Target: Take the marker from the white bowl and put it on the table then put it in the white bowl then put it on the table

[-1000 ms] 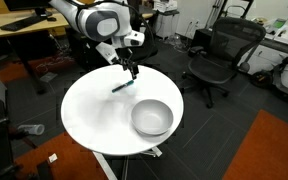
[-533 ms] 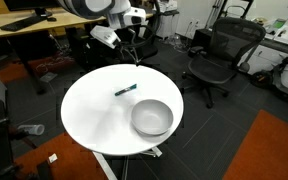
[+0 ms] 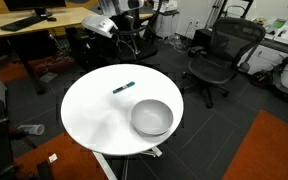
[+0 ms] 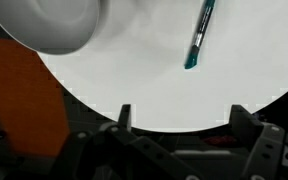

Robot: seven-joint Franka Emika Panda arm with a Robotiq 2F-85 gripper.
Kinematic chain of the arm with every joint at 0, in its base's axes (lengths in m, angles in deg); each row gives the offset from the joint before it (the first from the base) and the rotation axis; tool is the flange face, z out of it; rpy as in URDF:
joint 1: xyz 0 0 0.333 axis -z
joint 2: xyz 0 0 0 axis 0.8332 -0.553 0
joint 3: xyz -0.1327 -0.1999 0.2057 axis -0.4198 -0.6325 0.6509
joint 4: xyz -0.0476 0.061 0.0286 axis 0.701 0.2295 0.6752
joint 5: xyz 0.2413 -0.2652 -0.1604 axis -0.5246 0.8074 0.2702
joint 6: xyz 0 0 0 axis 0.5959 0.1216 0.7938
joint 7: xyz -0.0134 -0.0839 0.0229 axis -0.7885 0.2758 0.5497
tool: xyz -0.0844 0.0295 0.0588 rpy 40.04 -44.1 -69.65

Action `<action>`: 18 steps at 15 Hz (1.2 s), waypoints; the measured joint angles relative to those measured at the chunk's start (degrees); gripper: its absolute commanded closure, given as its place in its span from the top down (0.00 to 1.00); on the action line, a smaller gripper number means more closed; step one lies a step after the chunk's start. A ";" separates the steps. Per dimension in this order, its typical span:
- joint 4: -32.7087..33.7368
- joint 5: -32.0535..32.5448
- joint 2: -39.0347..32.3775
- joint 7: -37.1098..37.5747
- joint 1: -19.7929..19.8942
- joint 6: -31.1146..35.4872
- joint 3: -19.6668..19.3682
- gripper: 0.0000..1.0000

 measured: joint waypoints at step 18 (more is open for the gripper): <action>-4.05 0.28 -3.87 0.12 -2.04 -0.14 2.32 1.00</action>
